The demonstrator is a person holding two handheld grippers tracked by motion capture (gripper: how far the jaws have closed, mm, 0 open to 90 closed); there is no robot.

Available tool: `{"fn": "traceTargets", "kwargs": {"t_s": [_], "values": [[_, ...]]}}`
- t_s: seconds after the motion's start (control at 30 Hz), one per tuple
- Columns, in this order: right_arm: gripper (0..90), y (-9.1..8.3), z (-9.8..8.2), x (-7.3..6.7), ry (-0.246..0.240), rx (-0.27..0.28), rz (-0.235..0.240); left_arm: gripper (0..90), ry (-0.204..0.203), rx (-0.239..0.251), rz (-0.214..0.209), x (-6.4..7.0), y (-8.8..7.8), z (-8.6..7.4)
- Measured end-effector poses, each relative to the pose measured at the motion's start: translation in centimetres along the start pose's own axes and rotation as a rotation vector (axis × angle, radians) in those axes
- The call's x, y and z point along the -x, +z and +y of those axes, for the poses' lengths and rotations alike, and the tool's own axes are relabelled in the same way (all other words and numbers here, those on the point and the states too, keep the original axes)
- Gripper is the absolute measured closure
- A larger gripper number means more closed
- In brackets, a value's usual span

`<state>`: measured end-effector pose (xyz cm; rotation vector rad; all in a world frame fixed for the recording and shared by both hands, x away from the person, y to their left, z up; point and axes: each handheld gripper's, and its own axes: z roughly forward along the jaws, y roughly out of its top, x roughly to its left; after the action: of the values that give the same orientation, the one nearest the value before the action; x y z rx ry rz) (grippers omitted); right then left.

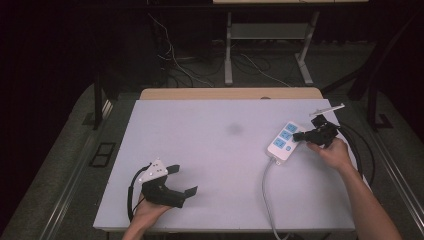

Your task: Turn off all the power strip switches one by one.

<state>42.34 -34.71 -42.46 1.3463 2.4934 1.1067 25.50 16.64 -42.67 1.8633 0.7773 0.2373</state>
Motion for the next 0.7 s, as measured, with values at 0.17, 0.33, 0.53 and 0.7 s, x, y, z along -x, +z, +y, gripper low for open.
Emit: {"fn": "traceTargets", "kwargs": {"t_s": [0.17, 0.33, 0.53, 0.7], "values": [[90.0, -0.01, 0.08, -0.17, -0.010, -0.005, -0.010, 0.0, 0.000, -0.005, -0.002, -0.12, 0.11, 0.02], [90.0, -0.12, 0.07, -0.17, -0.017, -0.014, 0.001, 0.0, -0.001, -0.003, 0.000, -0.17, 0.04, -0.01], [90.0, -0.38, 0.20, -0.24, -0.027, -0.007, 0.015, 0.0, -0.002, -0.005, -0.002, -0.21, 0.14, -0.02], [90.0, -0.38, 0.36, -0.19, -0.027, -0.022, 0.023, 0.0, -0.005, -0.008, -0.002, -0.24, 0.20, -0.05]]}}
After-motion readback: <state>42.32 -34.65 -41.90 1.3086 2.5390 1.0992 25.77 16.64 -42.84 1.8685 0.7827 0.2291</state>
